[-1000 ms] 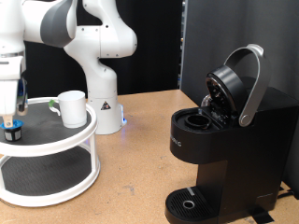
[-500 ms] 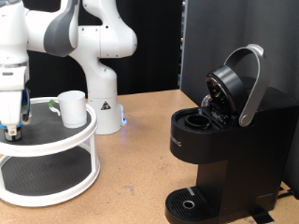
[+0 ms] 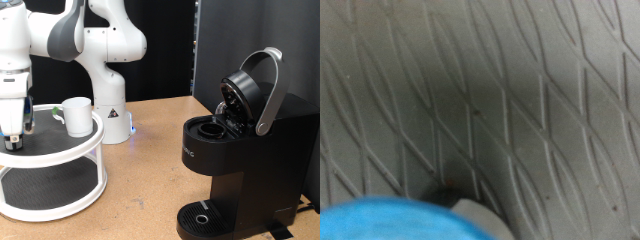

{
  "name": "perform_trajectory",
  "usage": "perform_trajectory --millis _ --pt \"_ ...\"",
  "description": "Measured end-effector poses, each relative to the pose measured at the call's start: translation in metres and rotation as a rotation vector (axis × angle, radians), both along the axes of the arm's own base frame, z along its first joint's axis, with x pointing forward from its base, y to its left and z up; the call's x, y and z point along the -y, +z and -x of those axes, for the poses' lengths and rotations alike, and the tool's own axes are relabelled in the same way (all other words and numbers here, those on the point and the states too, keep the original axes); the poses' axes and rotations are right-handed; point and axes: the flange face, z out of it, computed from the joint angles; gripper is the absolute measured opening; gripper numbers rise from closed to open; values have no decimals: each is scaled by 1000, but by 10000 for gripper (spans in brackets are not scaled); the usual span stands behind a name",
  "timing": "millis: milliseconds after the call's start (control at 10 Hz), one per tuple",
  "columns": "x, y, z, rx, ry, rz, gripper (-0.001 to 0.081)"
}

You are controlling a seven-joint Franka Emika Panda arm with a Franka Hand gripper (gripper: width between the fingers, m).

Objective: Make a cup of coffee with the keurig machine

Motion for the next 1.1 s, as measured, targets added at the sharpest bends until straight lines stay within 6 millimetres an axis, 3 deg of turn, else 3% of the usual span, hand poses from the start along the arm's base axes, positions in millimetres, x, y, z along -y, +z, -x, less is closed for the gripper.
perform_trajectory --millis 100,400,600,900,1100 --pt "0 0 0 1 -2 0 449" --pt "0 3 1 -17 -19 -23 449" --pt "1 24 2 -48 -34 -90 449" --pt "3 70 2 -58 -31 -139 449" --pt "2 78 4 -65 -28 -146 448"
